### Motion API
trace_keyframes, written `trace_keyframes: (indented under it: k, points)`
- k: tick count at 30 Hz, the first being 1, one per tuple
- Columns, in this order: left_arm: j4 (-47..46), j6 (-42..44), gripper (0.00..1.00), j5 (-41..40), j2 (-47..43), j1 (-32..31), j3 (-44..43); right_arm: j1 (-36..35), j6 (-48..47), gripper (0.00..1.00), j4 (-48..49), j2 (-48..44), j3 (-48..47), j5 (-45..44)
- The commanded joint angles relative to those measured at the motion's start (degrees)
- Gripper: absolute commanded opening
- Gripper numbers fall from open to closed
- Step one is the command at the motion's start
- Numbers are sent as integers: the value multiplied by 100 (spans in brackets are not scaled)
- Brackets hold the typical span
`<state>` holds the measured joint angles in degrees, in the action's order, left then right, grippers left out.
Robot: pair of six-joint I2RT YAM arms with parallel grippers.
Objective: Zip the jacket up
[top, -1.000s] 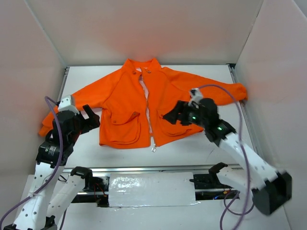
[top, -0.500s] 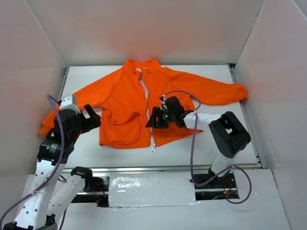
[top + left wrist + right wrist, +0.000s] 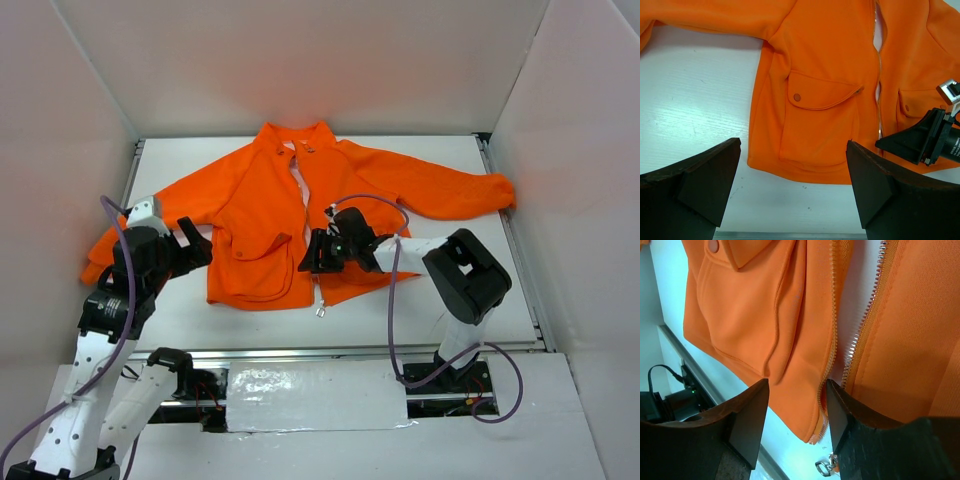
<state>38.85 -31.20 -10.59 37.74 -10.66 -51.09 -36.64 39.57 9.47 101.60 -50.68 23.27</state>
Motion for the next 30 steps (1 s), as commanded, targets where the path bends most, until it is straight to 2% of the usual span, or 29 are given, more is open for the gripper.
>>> trace_keyframes:
  k: [1, 5, 13, 16, 17, 19, 20, 21, 25, 28, 30]
  points:
    - [-255, 184, 99, 75, -47, 28, 11, -89, 59, 56, 274, 9, -4, -243]
    - [-264, 185, 99, 92, -56, 28, 11, -97, 103, 55, 274, -9, 66, -349]
    - [-264, 185, 99, 101, -56, 28, 11, -150, 191, 45, 405, 246, 84, -296]
    - [-255, 185, 99, 110, -56, 28, 11, -168, 209, 36, 459, 255, 84, -218]
    - [-264, 185, 99, 110, -47, 28, 11, -176, 209, 28, 459, 255, 75, -200]
    - [-264, 185, 99, 101, -38, 28, 11, -168, 226, 19, 511, 202, 84, -147]
    - [-264, 185, 99, 110, -47, 28, 20, -176, 244, 6, 546, 185, 102, -138]
    - [-264, 185, 99, 101, -38, 28, 11, -177, 296, 0, 590, 141, 137, -121]
    - [-290, 176, 98, 179, -3, 28, 3, -177, 428, 0, 792, -158, 146, 72]
    - [-413, 158, 96, 828, -21, 11, 29, -177, 586, 0, 1012, -377, 154, 318]
    - [-509, -86, 96, 1548, -56, 11, 186, -177, 779, 0, 1283, -483, 163, 581]
